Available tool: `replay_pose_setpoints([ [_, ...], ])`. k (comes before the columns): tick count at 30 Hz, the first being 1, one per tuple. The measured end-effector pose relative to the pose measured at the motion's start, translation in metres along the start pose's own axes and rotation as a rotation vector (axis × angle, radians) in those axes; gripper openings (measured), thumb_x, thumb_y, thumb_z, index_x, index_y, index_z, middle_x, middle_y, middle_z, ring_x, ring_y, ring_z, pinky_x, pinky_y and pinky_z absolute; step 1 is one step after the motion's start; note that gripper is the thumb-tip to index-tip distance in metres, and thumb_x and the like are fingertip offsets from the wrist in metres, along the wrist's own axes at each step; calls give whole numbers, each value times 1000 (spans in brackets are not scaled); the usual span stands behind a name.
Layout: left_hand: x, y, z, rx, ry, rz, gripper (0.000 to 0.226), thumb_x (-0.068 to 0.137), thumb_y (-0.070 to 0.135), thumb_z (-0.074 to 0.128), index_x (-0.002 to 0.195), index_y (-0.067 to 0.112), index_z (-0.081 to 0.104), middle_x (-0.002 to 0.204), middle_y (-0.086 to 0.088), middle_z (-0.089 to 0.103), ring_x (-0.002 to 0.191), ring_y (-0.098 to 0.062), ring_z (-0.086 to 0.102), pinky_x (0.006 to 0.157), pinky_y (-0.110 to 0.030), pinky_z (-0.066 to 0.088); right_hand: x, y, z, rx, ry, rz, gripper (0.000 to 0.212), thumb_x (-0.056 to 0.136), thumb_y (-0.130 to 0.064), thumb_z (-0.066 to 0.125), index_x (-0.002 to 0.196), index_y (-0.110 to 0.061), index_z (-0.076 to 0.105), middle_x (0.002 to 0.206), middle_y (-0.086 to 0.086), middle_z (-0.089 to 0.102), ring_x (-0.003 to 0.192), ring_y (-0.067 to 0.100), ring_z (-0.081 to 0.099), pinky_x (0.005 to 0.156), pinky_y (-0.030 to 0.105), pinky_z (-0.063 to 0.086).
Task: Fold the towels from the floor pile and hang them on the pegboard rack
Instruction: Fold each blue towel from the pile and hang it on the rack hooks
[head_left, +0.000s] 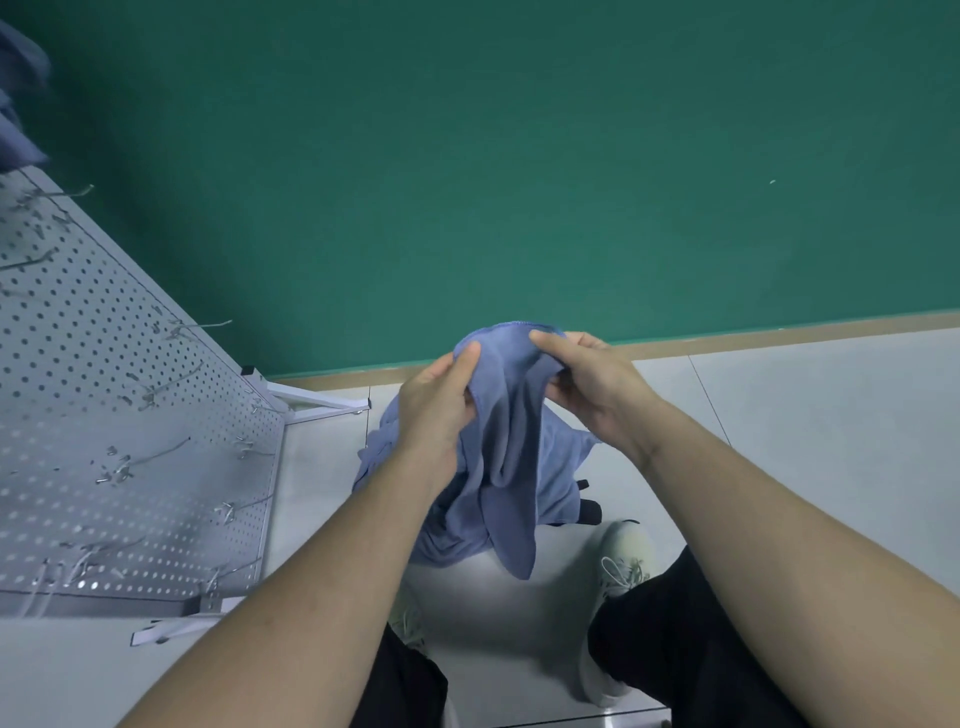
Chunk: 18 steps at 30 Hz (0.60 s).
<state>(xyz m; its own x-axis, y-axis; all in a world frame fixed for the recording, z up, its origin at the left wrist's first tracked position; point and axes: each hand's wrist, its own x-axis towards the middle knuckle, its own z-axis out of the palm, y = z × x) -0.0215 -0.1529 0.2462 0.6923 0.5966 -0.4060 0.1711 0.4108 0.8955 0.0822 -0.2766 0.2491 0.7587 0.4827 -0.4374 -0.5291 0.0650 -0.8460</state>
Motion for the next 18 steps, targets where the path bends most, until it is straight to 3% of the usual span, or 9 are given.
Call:
replay_pose_setpoints([
  [2, 2, -1, 5, 27, 4, -2, 25, 96, 35, 63, 108, 16, 75, 111, -7, 75, 109, -25, 70, 98, -42, 56, -1, 0, 4, -36, -40, 16, 31, 82, -23, 78, 60, -24, 57, 67, 2, 42, 59, 15, 37, 64, 25, 42],
  [5, 2, -4, 10, 85, -38, 24, 29, 87, 48, 60, 91, 21, 65, 99, 1, 68, 95, -16, 64, 99, -43, 52, 1, 1, 5, -52, -83, 53, 54, 99, -6, 55, 48, -21, 64, 54, -8, 40, 49, 7, 34, 57, 16, 46],
  [8, 3, -9, 9, 134, -38, 66, 28, 77, 57, 59, 85, 30, 62, 89, 0, 59, 86, -15, 55, 102, -49, 48, -1, -1, 6, -80, -63, 63, 28, 98, -4, 56, 76, -15, 68, 59, -5, 55, 56, 8, 48, 75, 22, 54],
  [10, 1, -8, 10, 108, 12, 85, 22, 82, 51, 63, 81, 30, 70, 91, 3, 65, 87, -14, 60, 103, -49, 47, -3, -1, 7, -130, -32, 41, 13, 96, -6, 61, 100, -3, 73, 83, 6, 69, 75, 15, 61, 89, 28, 55],
  [12, -2, -5, 11, 46, 78, 94, 17, 89, 40, 69, 95, 27, 79, 101, 5, 75, 98, -15, 70, 102, -45, 52, -4, -1, 6, -155, 23, 1, 22, 94, -5, 64, 114, 4, 70, 101, 12, 72, 84, 16, 66, 87, 25, 57],
  [16, -3, -3, 11, -27, 110, 111, 11, 90, 22, 74, 99, 19, 79, 104, -1, 77, 111, -21, 69, 102, -41, 53, -5, 0, 11, -120, 83, -29, 20, 91, -4, 69, 109, 4, 70, 92, 12, 72, 79, 17, 67, 81, 23, 60],
  [18, -5, -3, 12, -38, 91, 121, 9, 88, 18, 76, 96, 18, 79, 102, -2, 78, 109, -22, 70, 102, -43, 53, -6, 2, 14, -96, 47, 2, 5, 90, -7, 71, 93, -3, 70, 75, 5, 68, 70, 13, 63, 84, 26, 58],
])
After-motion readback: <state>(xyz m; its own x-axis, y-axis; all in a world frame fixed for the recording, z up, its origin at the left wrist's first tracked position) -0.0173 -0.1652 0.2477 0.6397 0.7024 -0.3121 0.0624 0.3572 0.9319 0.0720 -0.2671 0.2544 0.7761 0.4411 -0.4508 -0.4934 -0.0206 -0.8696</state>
